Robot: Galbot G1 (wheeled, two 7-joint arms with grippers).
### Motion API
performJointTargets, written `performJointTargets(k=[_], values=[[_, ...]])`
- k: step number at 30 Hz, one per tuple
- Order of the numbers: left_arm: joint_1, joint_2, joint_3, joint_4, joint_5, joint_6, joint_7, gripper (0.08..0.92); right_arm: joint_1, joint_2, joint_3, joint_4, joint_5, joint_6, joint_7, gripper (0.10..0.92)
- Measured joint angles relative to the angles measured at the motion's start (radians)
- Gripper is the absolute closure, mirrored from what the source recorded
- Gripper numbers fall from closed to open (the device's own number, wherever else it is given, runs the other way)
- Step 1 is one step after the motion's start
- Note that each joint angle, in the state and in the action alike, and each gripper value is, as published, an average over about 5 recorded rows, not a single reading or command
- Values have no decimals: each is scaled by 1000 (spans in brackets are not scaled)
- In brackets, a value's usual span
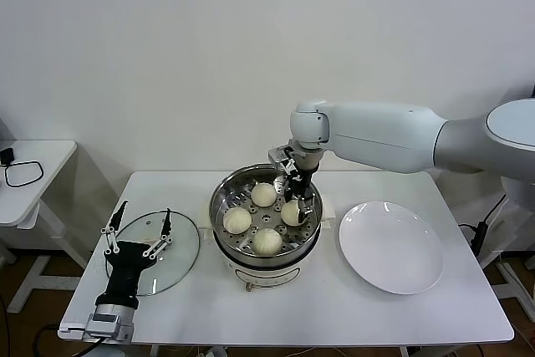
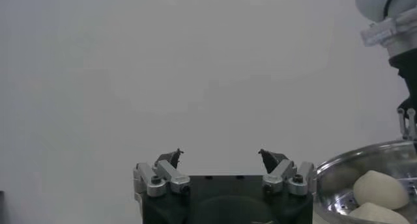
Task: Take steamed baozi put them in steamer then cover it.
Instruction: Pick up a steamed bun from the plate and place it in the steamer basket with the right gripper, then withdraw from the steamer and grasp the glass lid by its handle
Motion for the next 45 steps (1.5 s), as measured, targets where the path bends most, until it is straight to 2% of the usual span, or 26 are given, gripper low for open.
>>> performJointTargets(k=[6, 14, 19, 24, 30, 36, 40, 45], values=[[2, 1, -4, -3, 4, 6, -4, 177, -10, -12, 16, 10, -21, 1, 11, 210], [-3, 4, 1, -2, 13, 10, -4, 177, -31, -68, 105, 50, -40, 25, 29, 203], [-7, 10, 5, 1, 28, 9, -5, 177, -52, -153, 222, 95, -11, 82, 117, 203], [-13, 12, 12, 4, 50, 10, -6, 177, -94, -274, 323, 162, 52, 170, 336, 203], [-26, 21, 25, 23, 111, 4, -18, 177, -232, -423, 478, 257, 109, 291, 724, 203], [-40, 36, 32, 61, 217, -13, -46, 177, -503, -524, 727, 320, 123, 413, 1062, 203], [-47, 47, 26, 95, 306, -30, -63, 177, -739, -539, 948, 334, 111, 483, 1196, 203], [-49, 62, 11, 145, 433, -58, -82, 177, -1032, -507, 1229, 336, 77, 554, 1290, 203]])
